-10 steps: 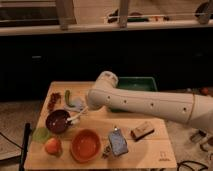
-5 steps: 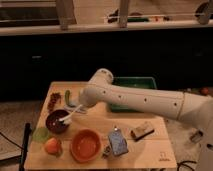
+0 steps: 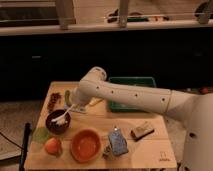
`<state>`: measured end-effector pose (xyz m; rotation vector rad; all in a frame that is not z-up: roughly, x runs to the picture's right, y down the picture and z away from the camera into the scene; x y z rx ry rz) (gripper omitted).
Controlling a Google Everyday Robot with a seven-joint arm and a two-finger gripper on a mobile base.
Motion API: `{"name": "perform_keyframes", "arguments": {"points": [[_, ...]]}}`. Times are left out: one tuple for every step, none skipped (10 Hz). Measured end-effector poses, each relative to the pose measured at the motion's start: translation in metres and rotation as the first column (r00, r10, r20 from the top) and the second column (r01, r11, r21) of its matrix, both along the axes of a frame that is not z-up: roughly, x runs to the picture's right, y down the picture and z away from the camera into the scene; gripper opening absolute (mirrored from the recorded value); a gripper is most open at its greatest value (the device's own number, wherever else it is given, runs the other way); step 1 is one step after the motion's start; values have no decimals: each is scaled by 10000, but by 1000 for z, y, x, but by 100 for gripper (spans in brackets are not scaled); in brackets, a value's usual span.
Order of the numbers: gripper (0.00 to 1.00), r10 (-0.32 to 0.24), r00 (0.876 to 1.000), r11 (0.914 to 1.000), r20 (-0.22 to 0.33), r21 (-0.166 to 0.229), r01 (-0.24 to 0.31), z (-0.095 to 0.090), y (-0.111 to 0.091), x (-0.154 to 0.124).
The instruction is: Place brush in purple bowl
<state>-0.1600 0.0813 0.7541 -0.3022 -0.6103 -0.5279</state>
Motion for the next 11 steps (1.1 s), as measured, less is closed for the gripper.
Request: {"name": "perform_keyframes", "arguments": {"points": [[0, 58, 10000, 9999, 34, -85, -58, 4, 0, -2], [0, 80, 9999, 9999, 86, -146, -79, 6, 0, -5], [0, 94, 9998, 9997, 152, -220, -91, 8, 1, -10], [0, 87, 9997, 9995, 215, -294, -81, 11, 3, -16], [0, 78, 9997, 9994, 247, -337, -69, 13, 4, -20], [0, 77, 9996, 9993, 261, -366, -67, 15, 4, -25], [0, 68, 9997, 9992, 224, -391, -60, 18, 6, -28], [0, 59, 9999, 9992, 118, -388, -55, 21, 7, -29], [4, 21, 10000, 9994, -26, -345, -22, 24, 9, -31], [13, -42, 9998, 9997, -219, -260, 36, 27, 11, -34], [22, -98, 9992, 9997, -376, -213, 90, 29, 13, -37]]}}
